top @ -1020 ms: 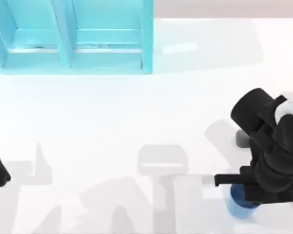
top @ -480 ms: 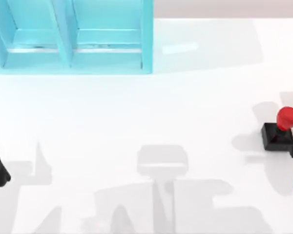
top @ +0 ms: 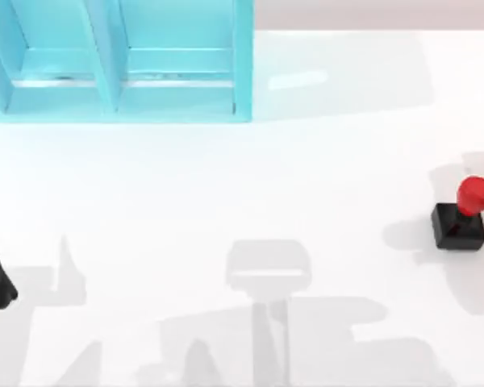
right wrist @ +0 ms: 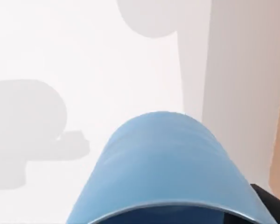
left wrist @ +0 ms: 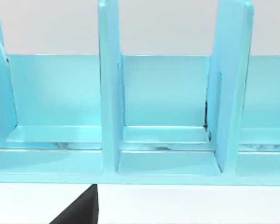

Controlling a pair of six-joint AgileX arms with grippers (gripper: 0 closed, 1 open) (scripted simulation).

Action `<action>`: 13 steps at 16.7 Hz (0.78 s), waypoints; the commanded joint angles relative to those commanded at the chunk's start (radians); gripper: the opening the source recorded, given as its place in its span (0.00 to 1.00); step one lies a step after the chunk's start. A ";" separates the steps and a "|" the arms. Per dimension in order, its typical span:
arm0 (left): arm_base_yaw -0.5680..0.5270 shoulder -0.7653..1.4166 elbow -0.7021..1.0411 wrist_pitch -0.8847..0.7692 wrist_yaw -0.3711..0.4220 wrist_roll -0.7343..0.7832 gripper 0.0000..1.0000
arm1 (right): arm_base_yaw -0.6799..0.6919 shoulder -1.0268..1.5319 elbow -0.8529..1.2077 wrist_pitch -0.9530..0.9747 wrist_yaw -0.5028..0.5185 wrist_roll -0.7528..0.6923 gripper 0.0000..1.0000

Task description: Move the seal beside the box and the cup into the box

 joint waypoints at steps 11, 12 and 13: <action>0.000 0.000 0.000 0.000 0.000 0.000 1.00 | -0.640 0.165 0.141 0.018 -0.024 -0.631 0.00; 0.000 0.000 0.000 0.000 0.000 0.000 1.00 | -0.706 0.180 0.148 0.023 -0.026 -0.698 0.00; 0.000 0.000 0.000 0.000 0.000 0.000 1.00 | -0.761 0.193 0.154 0.029 -0.028 -0.755 0.00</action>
